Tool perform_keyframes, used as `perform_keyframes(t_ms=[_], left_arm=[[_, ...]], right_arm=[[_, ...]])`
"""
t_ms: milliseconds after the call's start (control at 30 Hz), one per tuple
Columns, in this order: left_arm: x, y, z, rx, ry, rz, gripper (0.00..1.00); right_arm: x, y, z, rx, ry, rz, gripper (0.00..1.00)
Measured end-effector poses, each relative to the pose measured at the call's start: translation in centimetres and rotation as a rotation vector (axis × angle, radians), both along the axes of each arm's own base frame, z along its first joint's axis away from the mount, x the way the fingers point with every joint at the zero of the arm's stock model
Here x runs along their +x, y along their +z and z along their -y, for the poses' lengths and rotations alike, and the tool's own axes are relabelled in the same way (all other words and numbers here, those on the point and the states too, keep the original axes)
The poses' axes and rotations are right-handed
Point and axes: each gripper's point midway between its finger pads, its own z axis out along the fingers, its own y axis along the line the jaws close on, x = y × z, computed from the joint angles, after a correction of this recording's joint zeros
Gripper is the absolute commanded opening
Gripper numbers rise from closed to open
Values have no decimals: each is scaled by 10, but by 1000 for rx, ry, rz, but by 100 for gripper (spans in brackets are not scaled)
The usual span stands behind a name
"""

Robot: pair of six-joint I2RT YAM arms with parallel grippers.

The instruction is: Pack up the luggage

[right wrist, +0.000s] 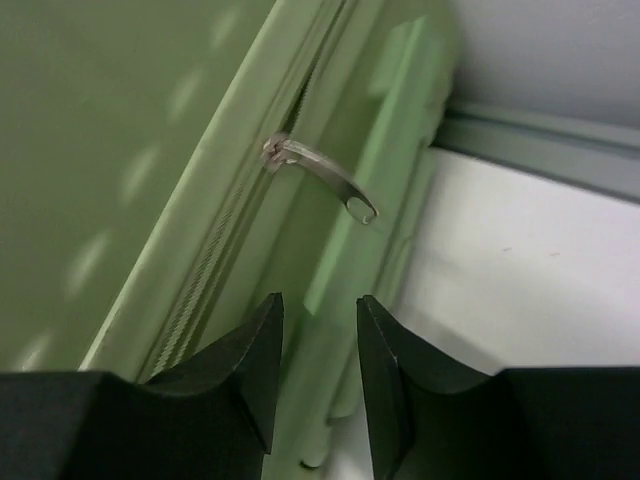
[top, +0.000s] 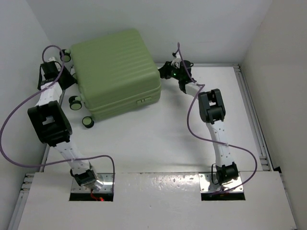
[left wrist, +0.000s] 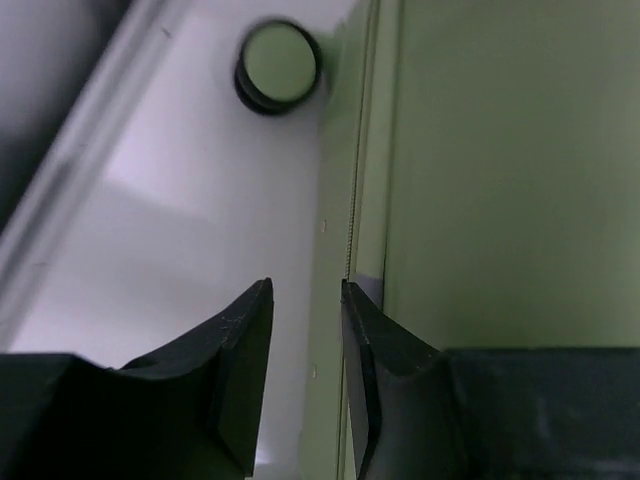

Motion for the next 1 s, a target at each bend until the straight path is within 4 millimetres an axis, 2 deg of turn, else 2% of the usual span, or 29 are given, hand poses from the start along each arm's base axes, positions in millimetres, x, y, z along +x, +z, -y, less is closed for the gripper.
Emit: perform_keyframes(t_ms=[33,67,133,300,367,500,600,767,933,1000], left_arm=[[4,-10,4,-17,-16,-10,41],[9,-18,9,-37,-40,-17,45],[22,-28,15,-41,-76,-23,46],[49,-29,9,-2,-134,8,48],[54,-30,10,14,-159,13,48],[59,-30,13,52,-204,20,48],[69,-30,18,90,-241,42,49],[89,-34,33,169,-309,69,49],[105,-36,49,234,-366,95,49],[108,-36,59,254,-394,102,49]], right_arm=[[-4,0,-6,11,20,-2,36],[-10,-2,-11,18,42,-6,36],[-14,-4,-14,30,49,-1,36],[-30,-4,-12,63,87,27,36],[-45,-2,-9,71,104,38,36],[-83,1,-3,73,146,42,36],[-120,7,0,74,200,51,38],[-190,6,-7,76,372,28,39],[-235,10,-20,87,539,28,40],[-261,10,-23,90,621,8,40]])
